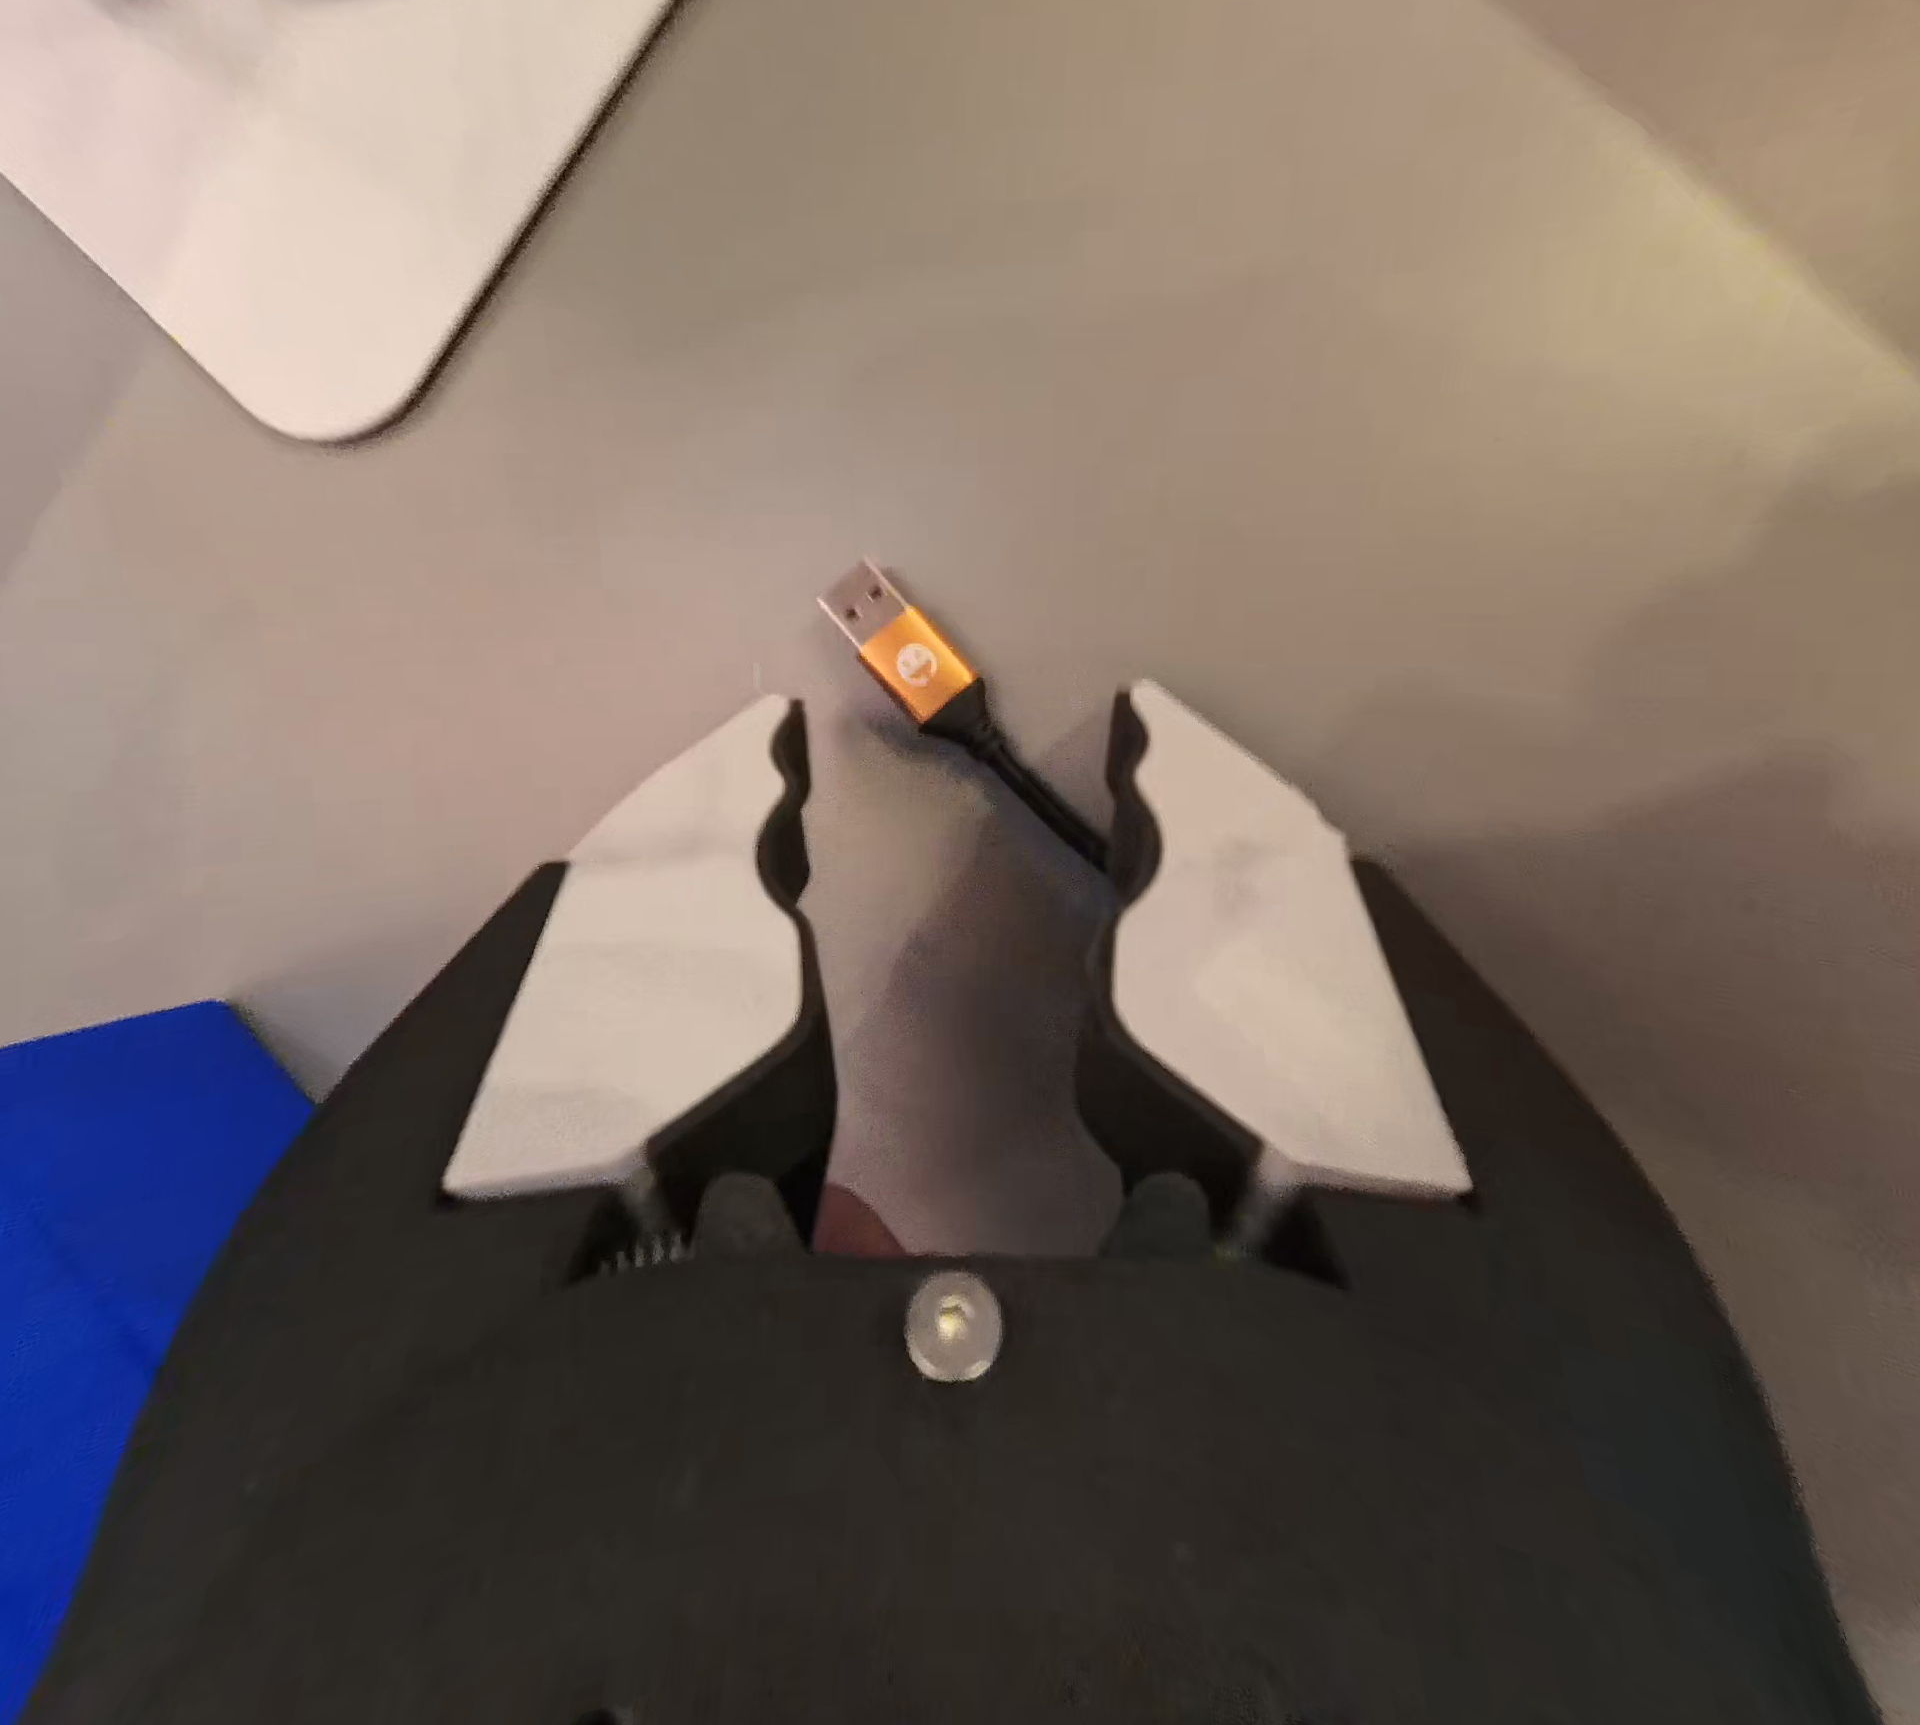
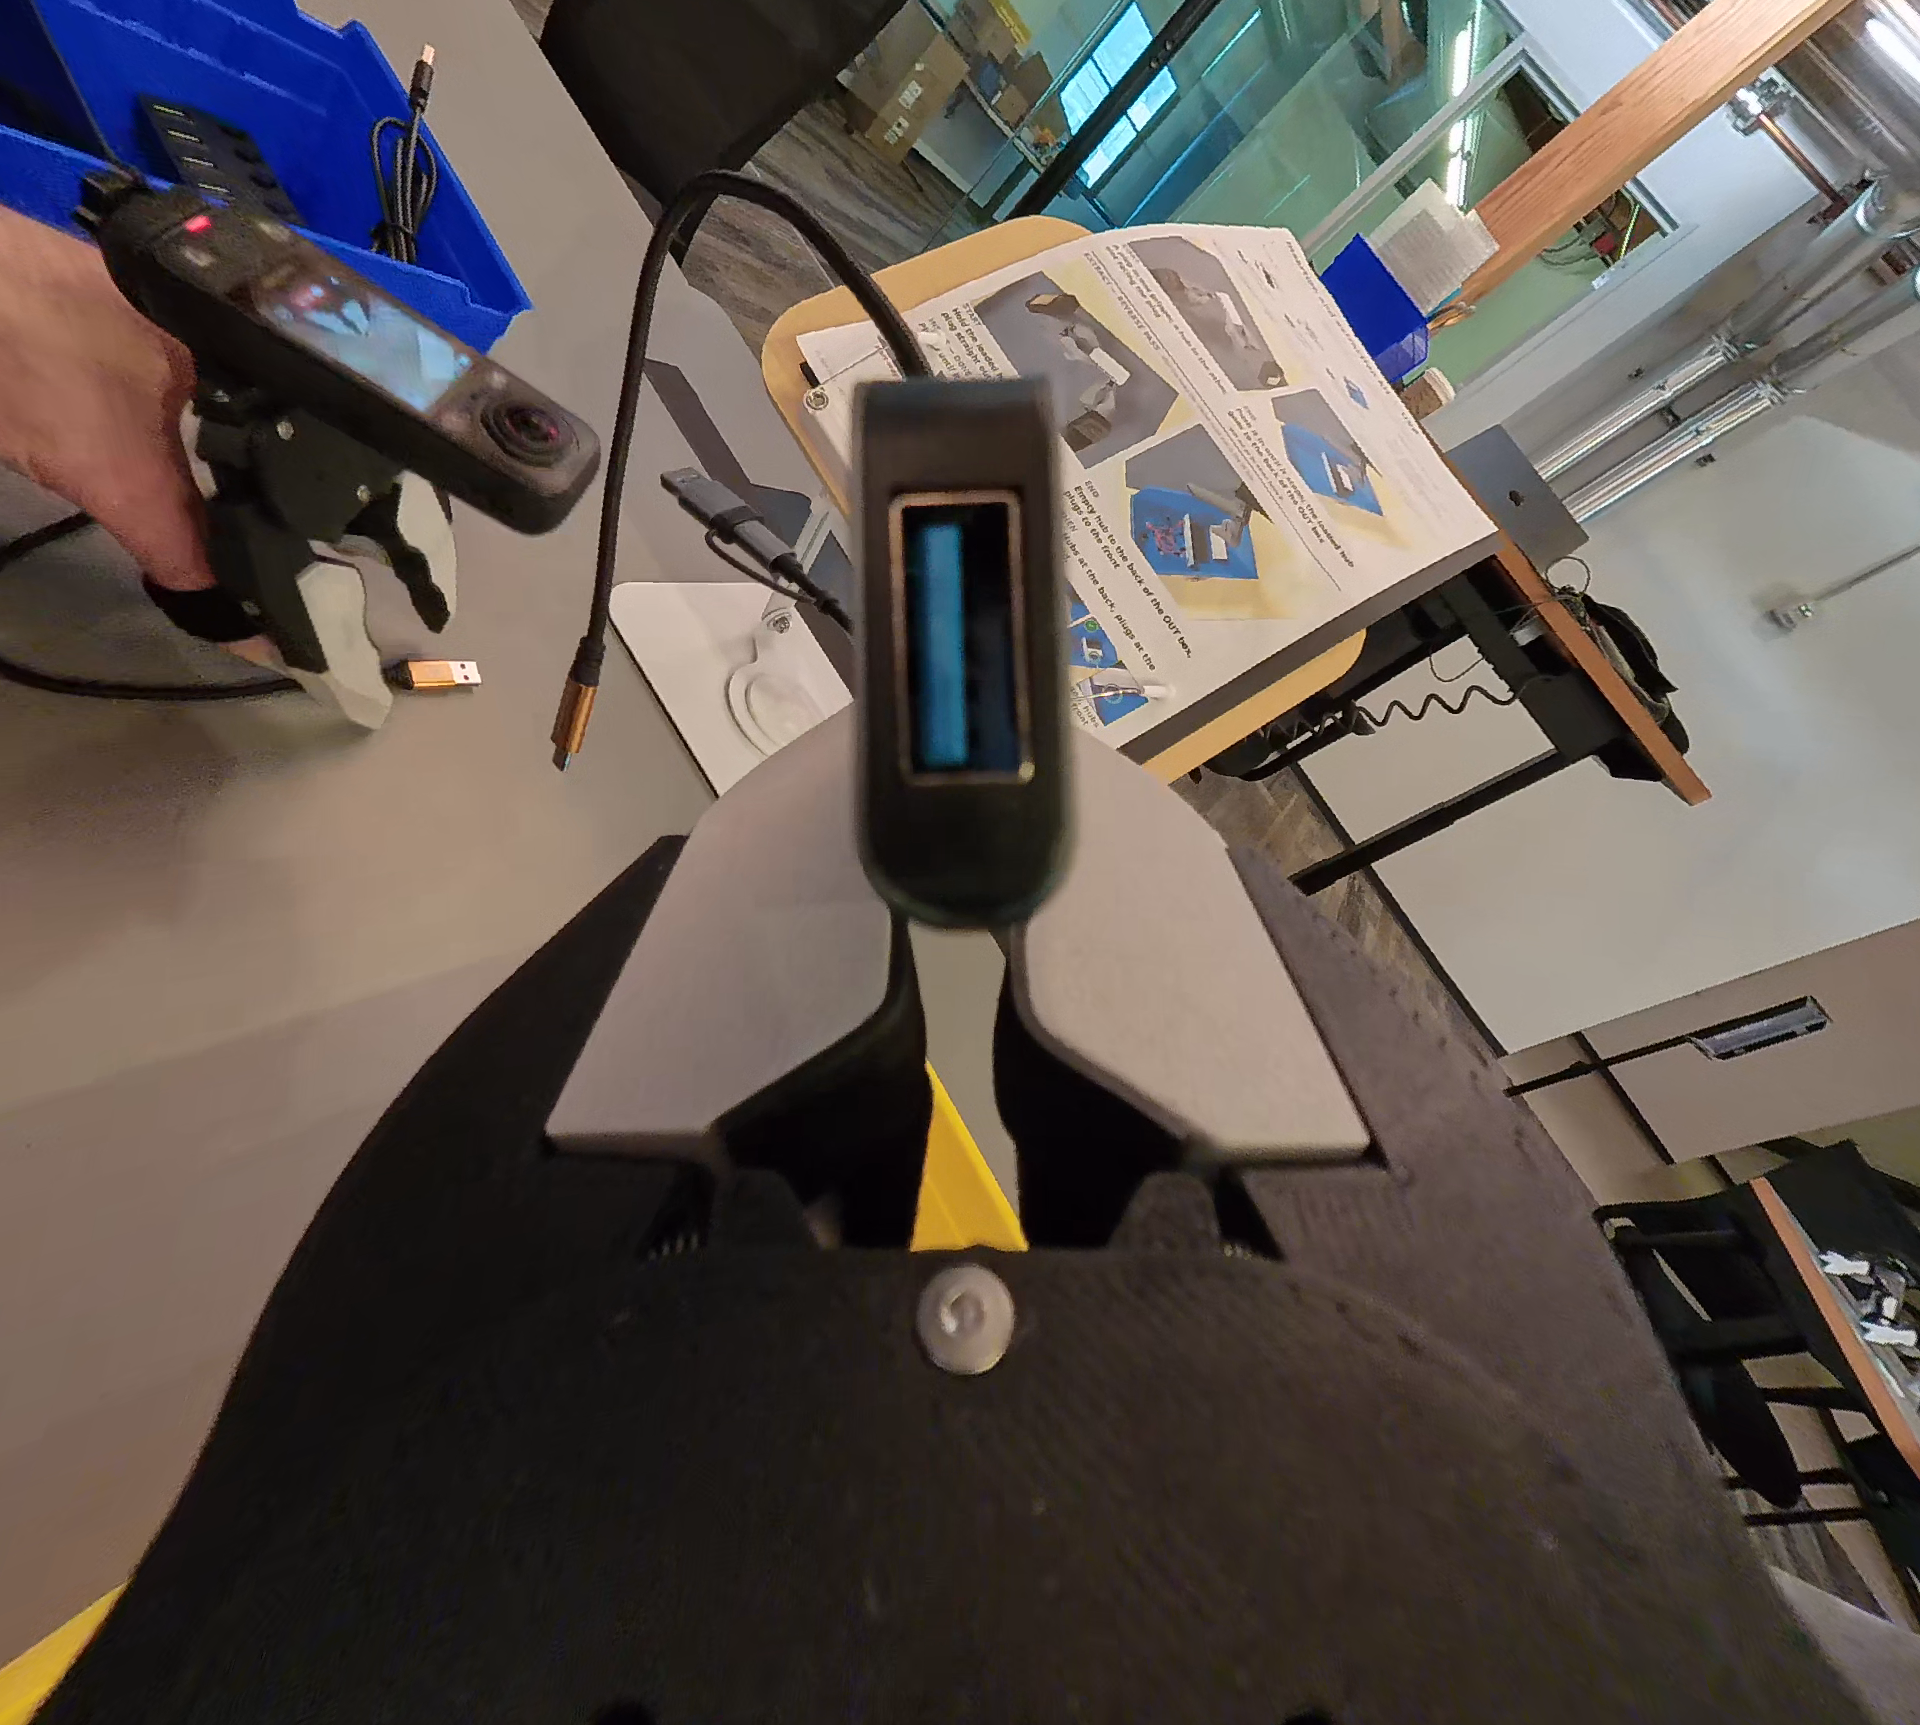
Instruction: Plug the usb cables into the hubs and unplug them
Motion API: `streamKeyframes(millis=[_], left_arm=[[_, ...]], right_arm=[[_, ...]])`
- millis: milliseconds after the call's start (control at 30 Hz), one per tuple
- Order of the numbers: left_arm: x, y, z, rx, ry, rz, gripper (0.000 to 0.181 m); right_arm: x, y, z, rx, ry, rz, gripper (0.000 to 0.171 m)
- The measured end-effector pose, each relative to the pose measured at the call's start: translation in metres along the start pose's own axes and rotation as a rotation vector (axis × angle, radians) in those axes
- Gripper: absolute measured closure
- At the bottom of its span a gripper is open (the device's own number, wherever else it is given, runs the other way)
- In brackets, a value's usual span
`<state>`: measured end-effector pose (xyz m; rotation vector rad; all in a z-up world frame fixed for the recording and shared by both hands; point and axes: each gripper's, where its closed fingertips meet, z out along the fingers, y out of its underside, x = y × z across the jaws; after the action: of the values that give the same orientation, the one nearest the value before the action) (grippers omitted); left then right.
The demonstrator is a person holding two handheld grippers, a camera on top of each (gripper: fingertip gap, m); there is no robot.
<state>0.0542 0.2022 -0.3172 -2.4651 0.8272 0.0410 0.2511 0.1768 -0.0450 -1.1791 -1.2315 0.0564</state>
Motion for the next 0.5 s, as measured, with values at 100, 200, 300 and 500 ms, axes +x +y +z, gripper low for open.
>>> streamKeyframes(millis=[100,200,300,500], left_arm=[[-0.005,-0.004,0.005,-0.007,-0.039,-0.048,0.143],[-0.005,-0.006,0.009,0.000,-0.045,-0.079,0.163],[-0.004,-0.007,0.008,0.017,-0.071,-0.028,0.165],[0.010,-0.010,-0.006,0.135,0.043,-0.002,0.167]], right_arm=[[-0.001,0.000,0.001,-0.001,-0.002,-0.003,0.160],[-0.001,-0.001,0.000,-0.001,-0.001,-0.005,0.160],[0.001,-0.001,-0.001,0.002,0.004,0.000,0.160],[-0.001,0.002,0.001,0.001,-0.003,0.005,0.160]])
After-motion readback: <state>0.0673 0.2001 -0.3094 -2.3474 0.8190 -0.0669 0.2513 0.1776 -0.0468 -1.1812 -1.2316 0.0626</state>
